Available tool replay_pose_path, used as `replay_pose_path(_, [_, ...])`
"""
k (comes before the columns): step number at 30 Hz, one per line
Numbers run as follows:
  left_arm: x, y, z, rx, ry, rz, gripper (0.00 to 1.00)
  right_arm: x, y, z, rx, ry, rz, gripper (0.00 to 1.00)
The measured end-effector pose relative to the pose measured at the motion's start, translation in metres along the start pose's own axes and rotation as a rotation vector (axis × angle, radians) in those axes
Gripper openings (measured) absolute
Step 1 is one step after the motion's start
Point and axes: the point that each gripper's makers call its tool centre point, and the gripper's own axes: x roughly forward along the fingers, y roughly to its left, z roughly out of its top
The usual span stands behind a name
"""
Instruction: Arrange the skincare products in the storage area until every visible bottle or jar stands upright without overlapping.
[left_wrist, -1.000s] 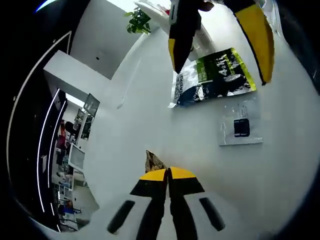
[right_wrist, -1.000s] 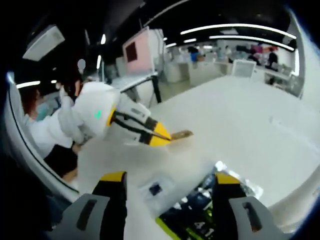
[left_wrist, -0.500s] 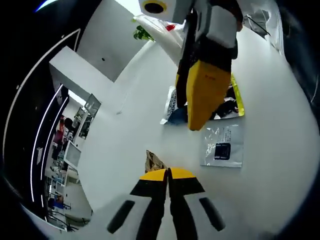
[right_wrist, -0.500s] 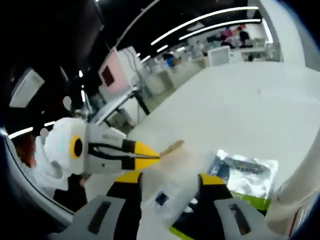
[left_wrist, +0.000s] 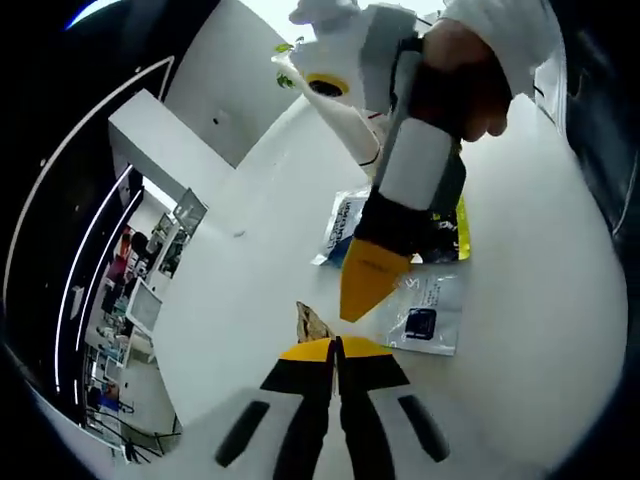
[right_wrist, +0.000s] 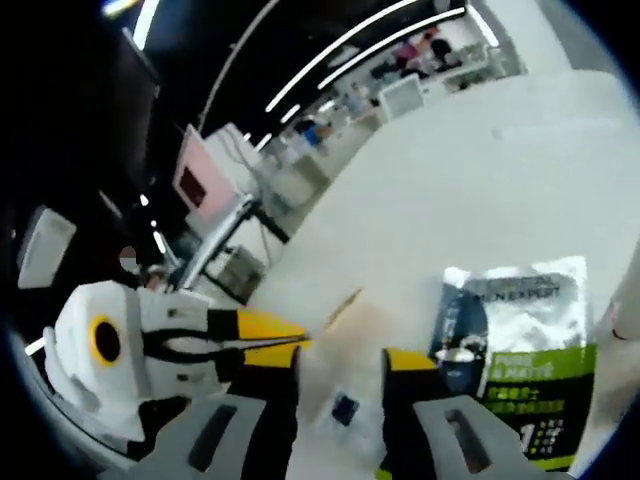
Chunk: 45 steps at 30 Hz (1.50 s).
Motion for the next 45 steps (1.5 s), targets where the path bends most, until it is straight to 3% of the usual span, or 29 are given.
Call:
replay_pose_path(7, [-0.002,-0.010,0.009,-0.012,-0.019,-0.004,0.07,0.004,-0.003,-0.001,0.015,0.003,-0.013,0.25])
replay_pose_path(11, [-0.004,-0.014,0.014,-0.026,-0.034,-0.006,0.07,0.006,-0.006,-0.003,0.071,0.001,-0.009,0.21])
replay_pose_path(20, [-0.007,-0.022,0.021,-0.031,-0.065,-0.025,0.07,0.006,-0.006,-0.005,0.081,0.006,-0.005,0.16])
replay_pose_path(24, [-0.008,-0.027,0.019,-0.027,-0.061,-0.032,0.07,0.006,-0.004,-0.006,0.070,0.016,-0.002,0.05])
replay_pose_path(30, [-0.009,-0.030,0.019,-0.005,-0.065,-0.036,0.07,0.009,0.000,-0.008,0.097,0.027,0.013,0.01])
replay_pose_path(45, [-0.011,-0.026,0.010,0.031,-0.051,-0.020,0.11,-0.002,0.005,0.015,0.125,-0.051,0.040,0.00])
